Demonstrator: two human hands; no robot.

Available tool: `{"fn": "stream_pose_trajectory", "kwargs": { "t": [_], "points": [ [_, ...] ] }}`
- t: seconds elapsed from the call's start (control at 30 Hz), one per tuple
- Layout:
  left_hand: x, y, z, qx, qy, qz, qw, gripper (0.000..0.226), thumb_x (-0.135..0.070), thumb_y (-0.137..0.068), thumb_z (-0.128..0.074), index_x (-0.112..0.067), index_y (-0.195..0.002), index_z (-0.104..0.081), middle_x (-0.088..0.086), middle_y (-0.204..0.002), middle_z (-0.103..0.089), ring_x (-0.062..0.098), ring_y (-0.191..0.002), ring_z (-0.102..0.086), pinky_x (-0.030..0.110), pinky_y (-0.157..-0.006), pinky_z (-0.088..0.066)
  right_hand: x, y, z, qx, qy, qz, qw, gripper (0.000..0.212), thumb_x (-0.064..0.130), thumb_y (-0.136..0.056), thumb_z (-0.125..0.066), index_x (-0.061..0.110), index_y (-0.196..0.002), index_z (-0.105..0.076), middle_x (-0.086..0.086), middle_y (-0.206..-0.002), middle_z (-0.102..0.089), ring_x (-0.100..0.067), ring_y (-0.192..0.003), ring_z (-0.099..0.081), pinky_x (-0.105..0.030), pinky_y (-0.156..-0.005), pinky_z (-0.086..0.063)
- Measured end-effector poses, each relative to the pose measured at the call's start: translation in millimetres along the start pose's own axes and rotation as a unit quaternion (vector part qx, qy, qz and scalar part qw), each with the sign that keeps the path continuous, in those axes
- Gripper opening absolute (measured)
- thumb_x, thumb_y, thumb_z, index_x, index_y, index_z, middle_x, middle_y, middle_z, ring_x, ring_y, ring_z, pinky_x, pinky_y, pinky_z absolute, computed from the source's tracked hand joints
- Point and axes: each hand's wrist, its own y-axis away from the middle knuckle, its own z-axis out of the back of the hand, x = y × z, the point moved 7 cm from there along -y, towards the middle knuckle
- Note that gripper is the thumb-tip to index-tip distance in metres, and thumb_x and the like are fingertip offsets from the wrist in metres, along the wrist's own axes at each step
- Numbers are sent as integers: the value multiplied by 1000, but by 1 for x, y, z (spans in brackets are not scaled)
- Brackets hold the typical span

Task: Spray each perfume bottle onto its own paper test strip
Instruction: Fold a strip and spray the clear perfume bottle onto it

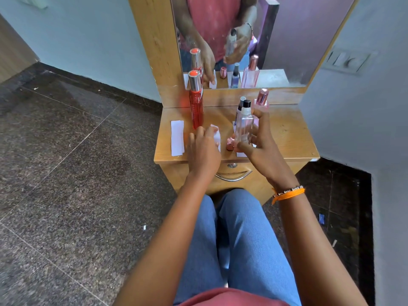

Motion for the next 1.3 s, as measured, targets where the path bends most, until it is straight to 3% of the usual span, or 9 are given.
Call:
{"fn": "stream_pose_trajectory", "kwargs": {
  "t": [0.17, 0.3, 0.37, 0.5, 0.73, 0.87, 1.0, 1.17, 1.3],
  "points": [
    [6, 2, 4, -15, 128, 27, 991, 40, 1, -85, -58, -17, -120, -55, 2, -119, -60, 25, -108, -53, 38, -90, -46, -8, 0, -6, 20, -44, -28, 998, 46, 23, -89, -56, 21, -128, -30, -21, -96, -60, -38, -84, -59, -55, -86, -50],
    [8, 8, 14, -15, 187, 37, 982, 36, 3, -84, -57, -17, -114, -58, 3, -113, -62, 18, -104, -56, 23, -80, -41, -7, 4, -13, 62, -123, -41, 990, 29, 15, -96, -49, 20, -122, -38, -3, -89, -60, -18, -81, -59, -39, -80, -50],
    [6, 12, 22, -16, 200, 34, 979, 37, 4, -84, -53, -19, -113, -60, 1, -102, -60, 16, -93, -55, 24, -76, -40, -5, 6, -17, 83, -170, -42, 981, 21, 17, -94, -47, 21, -115, -45, -9, -91, -56, -21, -82, -57, -38, -79, -46],
    [4, 17, 38, -13, 247, 53, 967, 38, 2, -84, -48, -24, -107, -64, -5, -92, -59, 8, -72, -50, 22, -66, -39, -1, 6, -16, 86, -266, -62, 958, 33, 20, -90, -47, 15, -122, -48, -9, -92, -50, -19, -77, -54, -33, -74, -47],
    [-11, 19, 54, -19, 345, 31, 938, 23, -6, -90, -52, -21, -90, -70, -18, -85, -64, -1, -81, -58, 13, -72, -43, 4, 9, -14, 110, -392, -51, 912, 44, 26, -95, -39, 10, -135, -38, -8, -77, -57, -20, -71, -50, -33, -74, -40],
    [-10, 21, 50, -9, 366, 53, 929, 23, -8, -86, -60, -22, -104, -63, -5, -83, -66, 9, -78, -59, 21, -71, -45, 7, 11, -15, 133, -472, -53, 870, 45, 21, -93, -42, 15, -138, -36, -14, -91, -55, -20, -74, -54, -23, -60, -48],
    [-8, 23, 49, 1, 401, 93, 911, 29, -14, -81, -69, -19, -108, -57, -7, -76, -66, -7, -67, -58, 8, -65, -45, 10, 12, -14, 137, -464, -44, 874, 51, 21, -95, -37, 17, -145, -30, -13, -88, -51, -12, -63, -56, -20, -51, -47],
    [-2, 23, 45, 4, 435, 133, 891, 27, -15, -76, -75, -14, -99, -60, -6, -79, -69, 1, -75, -63, 16, -70, -48, 10, 11, -15, 125, -422, -32, 897, 65, 28, -78, -72, 21, -135, -42, -6, -80, -55, -8, -51, -44, -17, -47, -38],
    [-1, 23, 44, 6, 441, 124, 889, 12, -12, -77, -74, -11, -84, -65, 1, -80, -69, 5, -72, -62, 15, -66, -48, 5, 11, -15, 112, -456, -58, 881, 44, 15, -87, -56, 20, -130, -47, -10, -88, -55, -7, -50, -44, -16, -44, -37]
  ]
}}
